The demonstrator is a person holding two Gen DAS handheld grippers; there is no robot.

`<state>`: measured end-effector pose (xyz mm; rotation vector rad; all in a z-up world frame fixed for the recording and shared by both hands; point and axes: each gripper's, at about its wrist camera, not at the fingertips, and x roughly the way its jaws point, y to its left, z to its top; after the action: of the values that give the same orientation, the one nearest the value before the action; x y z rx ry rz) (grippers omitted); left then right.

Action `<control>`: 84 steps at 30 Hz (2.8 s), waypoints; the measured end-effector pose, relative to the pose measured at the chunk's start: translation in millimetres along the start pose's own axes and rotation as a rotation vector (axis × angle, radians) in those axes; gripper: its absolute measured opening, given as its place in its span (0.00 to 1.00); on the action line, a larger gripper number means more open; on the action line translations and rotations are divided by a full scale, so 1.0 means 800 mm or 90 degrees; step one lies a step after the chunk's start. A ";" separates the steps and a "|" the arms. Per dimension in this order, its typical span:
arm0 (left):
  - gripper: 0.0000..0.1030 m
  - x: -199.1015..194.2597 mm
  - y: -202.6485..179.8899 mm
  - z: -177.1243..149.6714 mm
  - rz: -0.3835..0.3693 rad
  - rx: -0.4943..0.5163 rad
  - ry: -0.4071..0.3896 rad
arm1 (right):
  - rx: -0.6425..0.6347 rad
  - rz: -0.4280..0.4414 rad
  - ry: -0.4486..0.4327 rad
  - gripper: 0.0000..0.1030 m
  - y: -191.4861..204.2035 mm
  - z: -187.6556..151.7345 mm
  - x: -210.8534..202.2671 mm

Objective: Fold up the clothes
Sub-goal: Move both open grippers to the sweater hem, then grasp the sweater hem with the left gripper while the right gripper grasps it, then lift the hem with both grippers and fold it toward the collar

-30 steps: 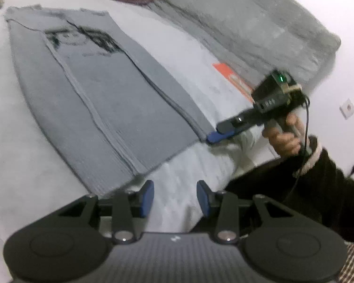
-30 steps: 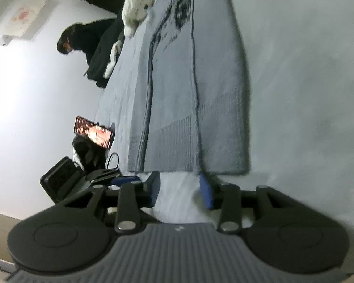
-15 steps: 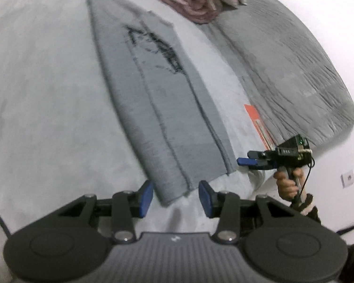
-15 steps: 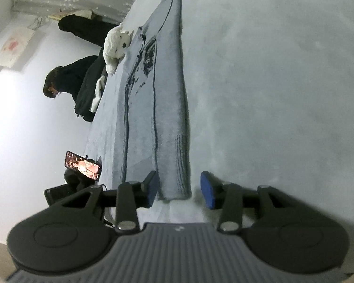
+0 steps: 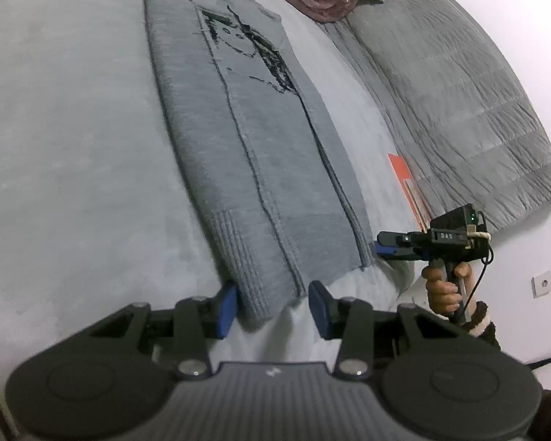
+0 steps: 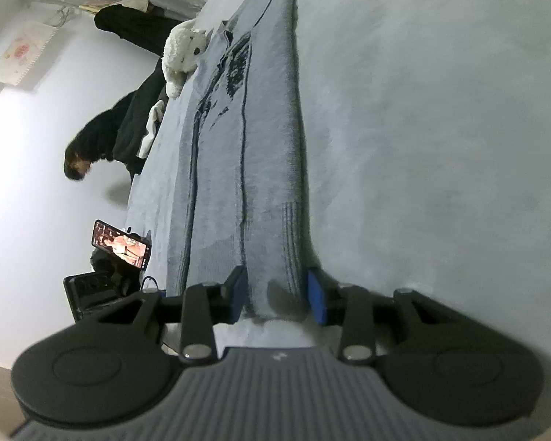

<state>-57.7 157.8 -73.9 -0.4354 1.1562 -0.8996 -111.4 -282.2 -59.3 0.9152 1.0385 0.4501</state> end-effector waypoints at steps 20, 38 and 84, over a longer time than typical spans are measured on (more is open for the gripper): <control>0.08 -0.003 -0.009 -0.008 0.000 -0.005 -0.063 | -0.015 0.038 -0.010 0.23 0.015 0.003 0.015; 0.08 -0.014 -0.003 0.001 -0.064 -0.074 -0.150 | -0.007 0.031 -0.059 0.15 0.040 0.018 0.013; 0.09 0.009 0.049 0.090 -0.044 -0.263 -0.245 | 0.147 0.058 -0.127 0.19 0.032 0.126 0.041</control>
<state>23.9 164.9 -79.0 -0.9472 0.9700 -0.5953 -5.1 -288.4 -35.8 1.1919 0.8794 0.3115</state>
